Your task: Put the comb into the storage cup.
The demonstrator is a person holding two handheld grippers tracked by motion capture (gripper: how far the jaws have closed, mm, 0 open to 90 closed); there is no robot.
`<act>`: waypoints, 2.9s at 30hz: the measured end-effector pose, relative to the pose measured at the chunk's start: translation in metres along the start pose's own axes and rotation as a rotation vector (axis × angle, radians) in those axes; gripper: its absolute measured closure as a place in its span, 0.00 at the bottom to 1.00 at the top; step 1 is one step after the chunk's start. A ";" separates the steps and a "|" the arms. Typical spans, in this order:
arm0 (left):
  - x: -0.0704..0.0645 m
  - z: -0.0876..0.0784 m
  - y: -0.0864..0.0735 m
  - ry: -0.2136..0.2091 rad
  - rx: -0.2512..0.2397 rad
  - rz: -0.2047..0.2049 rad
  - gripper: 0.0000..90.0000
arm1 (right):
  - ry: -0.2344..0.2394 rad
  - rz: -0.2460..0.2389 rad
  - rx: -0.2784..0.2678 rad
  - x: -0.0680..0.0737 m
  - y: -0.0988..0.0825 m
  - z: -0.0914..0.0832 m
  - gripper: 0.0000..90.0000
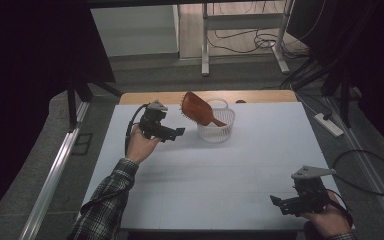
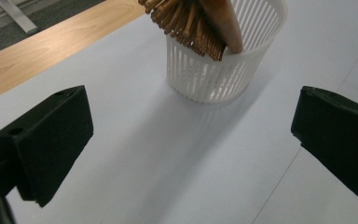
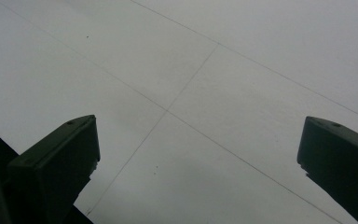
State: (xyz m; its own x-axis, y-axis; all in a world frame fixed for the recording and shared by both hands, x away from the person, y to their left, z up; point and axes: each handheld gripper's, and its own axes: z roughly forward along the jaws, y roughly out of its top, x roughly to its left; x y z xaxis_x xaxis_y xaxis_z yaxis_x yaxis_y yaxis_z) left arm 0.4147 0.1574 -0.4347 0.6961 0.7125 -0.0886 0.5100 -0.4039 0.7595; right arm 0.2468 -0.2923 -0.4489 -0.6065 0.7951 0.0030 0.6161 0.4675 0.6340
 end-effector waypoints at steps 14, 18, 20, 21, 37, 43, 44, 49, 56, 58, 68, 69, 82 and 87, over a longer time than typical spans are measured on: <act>0.005 -0.006 -0.020 -0.008 -0.009 -0.033 0.00 | -0.002 0.002 0.003 0.000 0.000 0.000 0.00; 0.005 -0.008 -0.024 -0.015 -0.017 -0.039 0.00 | -0.002 0.001 0.003 0.000 0.000 0.000 0.00; 0.004 -0.009 -0.026 -0.017 -0.023 -0.040 0.00 | -0.003 0.000 0.002 0.000 0.000 0.000 0.00; 0.003 -0.009 -0.026 -0.021 -0.024 -0.036 0.00 | -0.003 0.000 0.001 0.000 0.000 0.000 0.00; -0.004 -0.011 -0.035 -0.063 -0.062 -0.008 0.01 | 0.001 0.000 -0.002 0.000 0.000 -0.001 0.00; -0.007 -0.017 -0.040 -0.066 -0.081 0.009 0.01 | 0.003 -0.002 0.000 0.000 0.000 -0.001 0.00; -0.008 -0.017 -0.041 -0.065 -0.079 0.012 0.01 | 0.003 -0.002 0.000 0.000 0.000 -0.001 0.00; -0.011 -0.022 -0.046 -0.055 -0.071 0.009 0.01 | 0.002 -0.003 0.000 0.001 0.000 -0.001 0.00; -0.013 -0.025 -0.052 -0.057 -0.067 0.007 0.00 | 0.001 -0.003 0.000 0.001 0.000 -0.001 0.00; -0.014 -0.027 -0.054 -0.056 -0.068 0.005 0.00 | 0.001 -0.003 -0.001 0.001 0.000 -0.001 0.00; -0.017 -0.031 -0.062 -0.061 -0.066 -0.013 0.00 | 0.000 -0.004 -0.003 0.001 0.000 -0.001 0.00; -0.018 -0.032 -0.063 -0.061 -0.065 -0.014 0.00 | 0.000 -0.004 -0.003 0.001 0.000 -0.001 0.00; -0.022 -0.041 -0.071 -0.064 -0.065 -0.023 0.00 | 0.001 -0.006 -0.008 0.001 0.000 -0.001 0.00; -0.023 -0.045 -0.074 -0.060 -0.066 -0.032 0.00 | 0.001 -0.006 -0.008 0.001 0.000 -0.001 0.00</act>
State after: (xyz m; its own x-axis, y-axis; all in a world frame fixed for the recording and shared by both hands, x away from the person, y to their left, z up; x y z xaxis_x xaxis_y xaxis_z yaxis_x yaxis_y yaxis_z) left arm 0.3380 0.1963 -0.4596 0.7105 0.6875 -0.1503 0.4991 -0.3417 0.7964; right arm 0.2452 -0.2917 -0.4482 -0.6109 0.7917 -0.0003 0.6084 0.4696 0.6398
